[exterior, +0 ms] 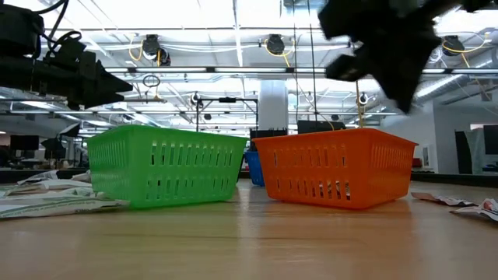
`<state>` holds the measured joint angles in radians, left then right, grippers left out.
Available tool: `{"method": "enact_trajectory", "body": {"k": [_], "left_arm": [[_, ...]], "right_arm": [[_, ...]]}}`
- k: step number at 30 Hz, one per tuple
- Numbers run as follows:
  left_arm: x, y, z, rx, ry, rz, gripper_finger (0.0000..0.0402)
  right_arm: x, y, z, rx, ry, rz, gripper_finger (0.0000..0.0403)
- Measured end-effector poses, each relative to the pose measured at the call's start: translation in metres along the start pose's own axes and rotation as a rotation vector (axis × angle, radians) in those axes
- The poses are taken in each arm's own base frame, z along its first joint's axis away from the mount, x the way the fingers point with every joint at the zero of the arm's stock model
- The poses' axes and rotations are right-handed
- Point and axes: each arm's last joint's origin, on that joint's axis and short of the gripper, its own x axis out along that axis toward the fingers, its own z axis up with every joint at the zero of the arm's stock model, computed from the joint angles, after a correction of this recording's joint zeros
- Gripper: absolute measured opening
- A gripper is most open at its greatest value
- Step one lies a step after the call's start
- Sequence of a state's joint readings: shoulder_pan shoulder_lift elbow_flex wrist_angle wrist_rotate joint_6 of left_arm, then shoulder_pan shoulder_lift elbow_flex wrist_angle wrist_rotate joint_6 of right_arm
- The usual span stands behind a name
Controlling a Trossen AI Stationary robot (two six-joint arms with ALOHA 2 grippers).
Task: Pick & Place First Aid Supplies
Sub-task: Put the orange ointment pack into the orange bin
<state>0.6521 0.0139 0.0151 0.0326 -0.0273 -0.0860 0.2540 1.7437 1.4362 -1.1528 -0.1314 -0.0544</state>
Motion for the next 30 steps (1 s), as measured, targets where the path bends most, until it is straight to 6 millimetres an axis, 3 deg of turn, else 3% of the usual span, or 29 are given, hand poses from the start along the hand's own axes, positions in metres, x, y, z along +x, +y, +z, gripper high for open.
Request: {"method": "enact_trajectory", "body": {"k": [6, 11, 25, 30], "left_arm": [[0.0, 0.0, 0.0, 0.0, -0.001, 0.0, 0.0324], [0.0, 0.0, 0.0, 0.0, 0.0, 0.0, 0.0324], [0.0, 0.0, 0.0, 0.0, -0.001, 0.0, 0.0324], [0.0, 0.0, 0.0, 0.0, -0.001, 0.0, 0.0324]], "right_arm": [[-0.014, -0.004, 0.03, -0.014, -0.063, -0.004, 0.0], [-0.026, -0.003, 0.036, -0.02, -0.103, -0.007, 0.0], [0.028, -0.009, 0.037, -0.032, -0.196, -0.017, 0.0], [0.036, -0.01, 0.037, -0.034, -0.228, -0.019, 0.0011]]}}
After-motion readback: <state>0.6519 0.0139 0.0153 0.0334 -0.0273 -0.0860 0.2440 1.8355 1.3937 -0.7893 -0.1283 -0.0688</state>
